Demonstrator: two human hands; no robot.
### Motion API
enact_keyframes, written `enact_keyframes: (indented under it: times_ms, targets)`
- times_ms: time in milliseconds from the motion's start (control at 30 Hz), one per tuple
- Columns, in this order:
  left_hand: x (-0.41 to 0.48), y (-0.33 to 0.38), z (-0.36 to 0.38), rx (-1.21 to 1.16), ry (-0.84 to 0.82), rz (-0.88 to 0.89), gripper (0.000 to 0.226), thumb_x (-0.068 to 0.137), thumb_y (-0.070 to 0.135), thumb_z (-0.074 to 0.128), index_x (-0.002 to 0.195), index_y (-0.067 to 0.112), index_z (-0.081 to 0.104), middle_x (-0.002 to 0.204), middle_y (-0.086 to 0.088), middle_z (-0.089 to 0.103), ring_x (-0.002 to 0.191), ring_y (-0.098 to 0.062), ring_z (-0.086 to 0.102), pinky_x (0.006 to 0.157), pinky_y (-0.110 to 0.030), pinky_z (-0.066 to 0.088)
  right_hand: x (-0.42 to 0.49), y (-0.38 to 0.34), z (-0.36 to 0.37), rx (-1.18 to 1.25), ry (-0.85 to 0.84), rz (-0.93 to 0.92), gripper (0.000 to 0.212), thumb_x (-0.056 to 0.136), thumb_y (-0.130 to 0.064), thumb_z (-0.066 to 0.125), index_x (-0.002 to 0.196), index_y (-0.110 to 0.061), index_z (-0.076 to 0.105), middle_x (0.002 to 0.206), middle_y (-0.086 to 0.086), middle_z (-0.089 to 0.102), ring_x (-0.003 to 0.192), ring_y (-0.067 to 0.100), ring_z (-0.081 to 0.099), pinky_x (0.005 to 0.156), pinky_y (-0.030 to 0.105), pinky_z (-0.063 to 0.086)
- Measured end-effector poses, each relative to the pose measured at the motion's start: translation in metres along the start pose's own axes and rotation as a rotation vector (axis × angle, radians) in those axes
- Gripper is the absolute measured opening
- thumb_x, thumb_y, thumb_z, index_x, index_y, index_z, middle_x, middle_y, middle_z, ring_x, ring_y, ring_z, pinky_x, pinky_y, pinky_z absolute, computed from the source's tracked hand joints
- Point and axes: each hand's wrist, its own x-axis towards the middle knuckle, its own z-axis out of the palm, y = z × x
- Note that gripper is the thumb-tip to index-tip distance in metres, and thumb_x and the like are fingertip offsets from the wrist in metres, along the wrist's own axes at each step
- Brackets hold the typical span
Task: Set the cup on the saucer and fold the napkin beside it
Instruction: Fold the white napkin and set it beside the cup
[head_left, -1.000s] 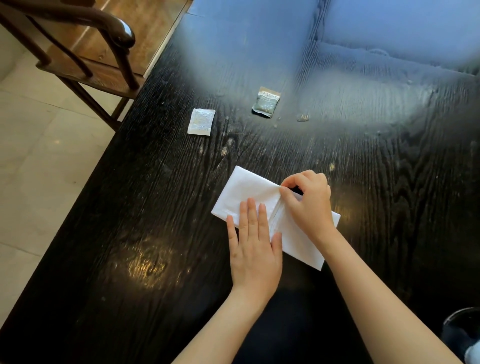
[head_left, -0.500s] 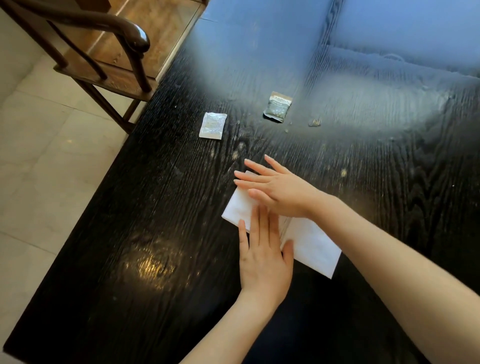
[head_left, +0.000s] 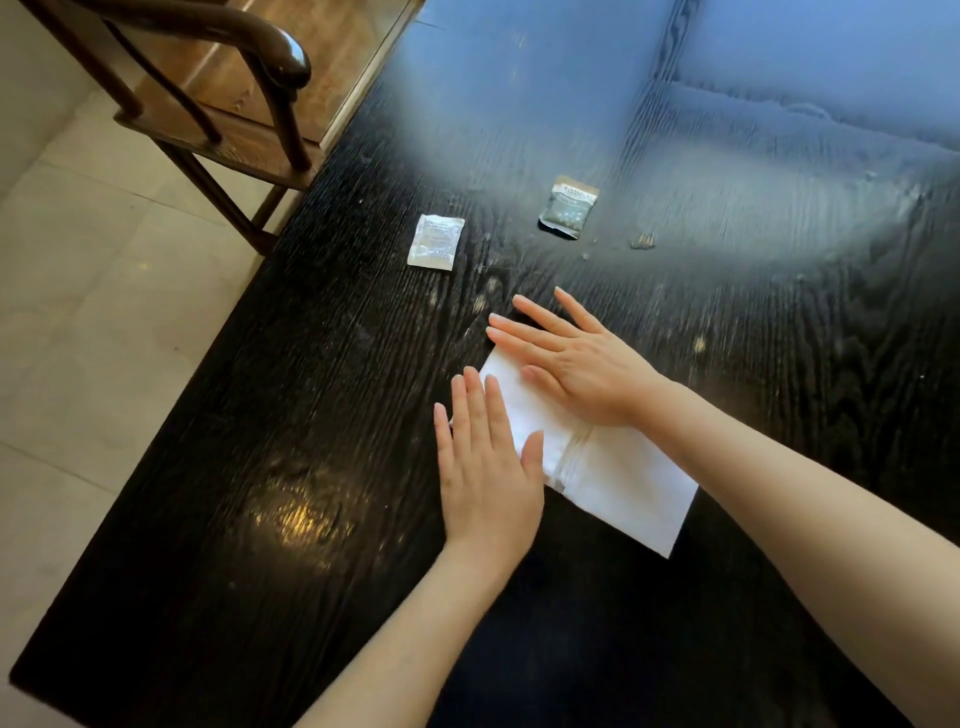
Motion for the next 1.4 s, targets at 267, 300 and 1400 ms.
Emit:
enact_keyframes:
  times_ms: [267, 300, 1400]
  targets:
    - [-0.016, -0.015, 0.002, 0.098, -0.107, 0.017, 0.072, 0.095, 0.05, 0.004, 0.145, -0.001, 0.017, 0.154, -0.02, 0.015, 0.144, -0.03, 0.012, 0.112, -0.049, 0.015, 0.0, 0.002, 0.0, 0.016, -0.024, -0.005, 0.05, 0.099, -0.04, 0.01, 0.148, -0.034, 0.007, 0.156, -0.016, 0.007, 0.145, 0.011, -0.007, 0.116, 0.043, -0.012]
    - [-0.018, -0.018, 0.001, 0.114, -0.115, 0.032, 0.072, 0.095, 0.05, 0.007, 0.145, 0.0, 0.017, 0.154, -0.019, 0.015, 0.144, -0.03, 0.013, 0.112, -0.049, 0.015, 0.0, 0.002, 0.0, 0.019, -0.022, -0.007, 0.05, 0.099, -0.04, 0.01, 0.148, -0.034, 0.006, 0.156, -0.017, 0.007, 0.145, 0.011, -0.008, 0.116, 0.043, -0.012]
    - [0.037, 0.007, -0.082, -0.835, -0.132, -0.055, 0.039, 0.078, 0.005, 0.053, 0.094, 0.04, 0.059, 0.09, 0.017, 0.066, 0.085, 0.001, 0.061, 0.072, -0.022, 0.049, -0.078, -0.13, 0.036, 0.288, 0.293, 1.122, 0.077, 0.086, -0.059, 0.027, 0.147, -0.013, 0.02, 0.157, 0.009, 0.016, 0.145, 0.026, 0.01, 0.114, 0.047, 0.003]
